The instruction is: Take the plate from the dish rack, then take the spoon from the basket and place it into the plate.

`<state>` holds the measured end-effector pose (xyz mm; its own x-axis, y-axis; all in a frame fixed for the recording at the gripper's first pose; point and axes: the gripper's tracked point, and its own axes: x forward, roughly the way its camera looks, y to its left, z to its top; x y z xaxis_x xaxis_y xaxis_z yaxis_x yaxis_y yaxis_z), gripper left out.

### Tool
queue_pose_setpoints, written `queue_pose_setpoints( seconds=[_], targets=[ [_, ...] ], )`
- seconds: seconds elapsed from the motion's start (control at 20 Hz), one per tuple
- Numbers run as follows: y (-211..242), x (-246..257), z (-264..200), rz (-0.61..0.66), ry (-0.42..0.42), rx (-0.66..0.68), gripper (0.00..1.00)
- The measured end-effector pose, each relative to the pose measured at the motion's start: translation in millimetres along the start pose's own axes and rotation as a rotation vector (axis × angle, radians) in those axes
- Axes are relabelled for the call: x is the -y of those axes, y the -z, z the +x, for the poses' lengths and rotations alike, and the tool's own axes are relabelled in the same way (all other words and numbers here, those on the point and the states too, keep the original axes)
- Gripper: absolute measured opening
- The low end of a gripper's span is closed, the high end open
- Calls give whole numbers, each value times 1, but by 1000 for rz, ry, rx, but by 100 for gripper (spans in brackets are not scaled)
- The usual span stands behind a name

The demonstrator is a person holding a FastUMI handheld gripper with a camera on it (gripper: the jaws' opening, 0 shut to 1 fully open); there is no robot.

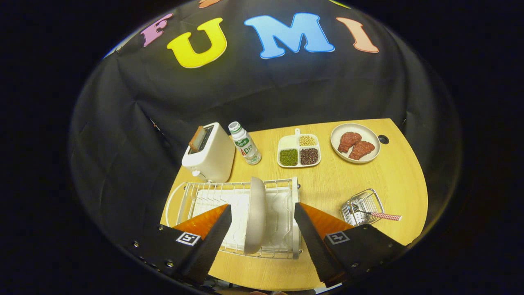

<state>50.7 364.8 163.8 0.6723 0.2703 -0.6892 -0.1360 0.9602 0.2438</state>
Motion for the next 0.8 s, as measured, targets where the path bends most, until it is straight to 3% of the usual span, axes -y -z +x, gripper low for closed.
queue_pose_setpoints(
  seconds=[0.8],
  targets=[
    [34,3,84,-71,142,-221,96]
  ],
)
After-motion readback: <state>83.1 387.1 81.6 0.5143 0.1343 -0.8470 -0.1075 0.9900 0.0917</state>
